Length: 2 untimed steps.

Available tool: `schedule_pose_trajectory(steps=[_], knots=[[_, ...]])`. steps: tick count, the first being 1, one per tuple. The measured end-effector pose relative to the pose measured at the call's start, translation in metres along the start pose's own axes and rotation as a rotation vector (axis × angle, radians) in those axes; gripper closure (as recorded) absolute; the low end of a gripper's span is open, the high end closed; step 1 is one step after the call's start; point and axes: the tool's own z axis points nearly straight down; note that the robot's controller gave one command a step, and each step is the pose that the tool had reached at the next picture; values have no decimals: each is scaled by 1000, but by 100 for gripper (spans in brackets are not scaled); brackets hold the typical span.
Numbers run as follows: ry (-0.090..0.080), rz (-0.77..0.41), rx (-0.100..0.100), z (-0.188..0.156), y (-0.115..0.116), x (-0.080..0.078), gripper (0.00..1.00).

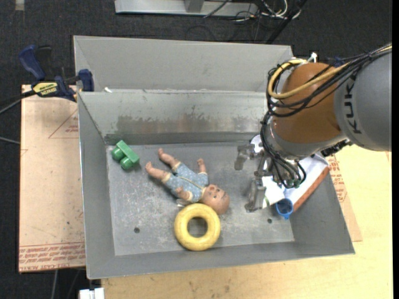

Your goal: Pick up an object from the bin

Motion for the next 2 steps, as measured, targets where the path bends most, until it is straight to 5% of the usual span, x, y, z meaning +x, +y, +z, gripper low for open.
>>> schedule_pose_trajectory(steps=[1, 2], knots=[[-8, -1, 0, -5, 0, -2, 0], [-8, -75, 0, 56, -69, 2, 0]])
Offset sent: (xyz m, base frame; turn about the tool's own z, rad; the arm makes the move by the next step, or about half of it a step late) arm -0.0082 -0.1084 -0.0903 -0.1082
